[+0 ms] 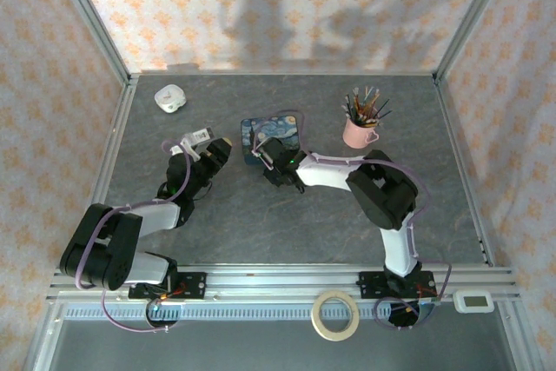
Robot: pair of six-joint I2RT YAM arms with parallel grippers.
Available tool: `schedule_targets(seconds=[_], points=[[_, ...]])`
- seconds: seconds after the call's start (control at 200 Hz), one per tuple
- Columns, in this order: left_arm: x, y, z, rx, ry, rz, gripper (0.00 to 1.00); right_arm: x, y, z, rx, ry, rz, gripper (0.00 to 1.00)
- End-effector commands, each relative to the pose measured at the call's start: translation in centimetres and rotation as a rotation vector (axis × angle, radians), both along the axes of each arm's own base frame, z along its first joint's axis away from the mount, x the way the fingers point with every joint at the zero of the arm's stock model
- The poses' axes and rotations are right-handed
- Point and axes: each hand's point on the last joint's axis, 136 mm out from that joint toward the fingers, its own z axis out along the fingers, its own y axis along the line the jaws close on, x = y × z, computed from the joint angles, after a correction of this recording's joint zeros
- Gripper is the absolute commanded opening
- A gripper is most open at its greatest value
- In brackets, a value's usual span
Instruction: Unlock the padlock with the key
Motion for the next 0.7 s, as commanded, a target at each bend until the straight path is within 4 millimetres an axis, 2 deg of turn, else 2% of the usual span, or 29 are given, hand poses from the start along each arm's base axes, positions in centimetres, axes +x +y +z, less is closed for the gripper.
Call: schedule_targets(seconds=[0.0, 0.2, 0.265, 0.34, 0.405, 0.696], points=[[-0.2, 0.4, 0.6, 0.008, -0.023, 0.007, 0.66, -0.8, -0.7, -2.0, -0.032, 0.036, 0.017, 0.3], [0.0, 0.4, 0.8, 0.007, -0.032, 0.009, 0.66, -1.9, 0.3, -1.2, 0.018, 0.089, 0.074, 0.22], [0.0, 0.4, 0.9, 0.009, -0.035, 0.008, 0.66, -2.2, 0.6, -0.9, 0.037, 0.102, 0.086, 0.16], [0.1, 0.5, 0.7, 0.017, -0.033, 0.011, 0.66, -2.4, 0.8, -0.5, 0.05, 0.109, 0.094, 0.05], [0.2, 0.5, 0.6, 0.026, -0.033, 0.008, 0.66, -2.5, 0.9, -0.3, 0.068, 0.119, 0.1, 0.0], [2.9, -0.1, 0.7, 0.134, -0.042, -0.022, 0.66, -2.4, 1.2, 1.4, 0.177, 0.192, 0.199, 0.0]])
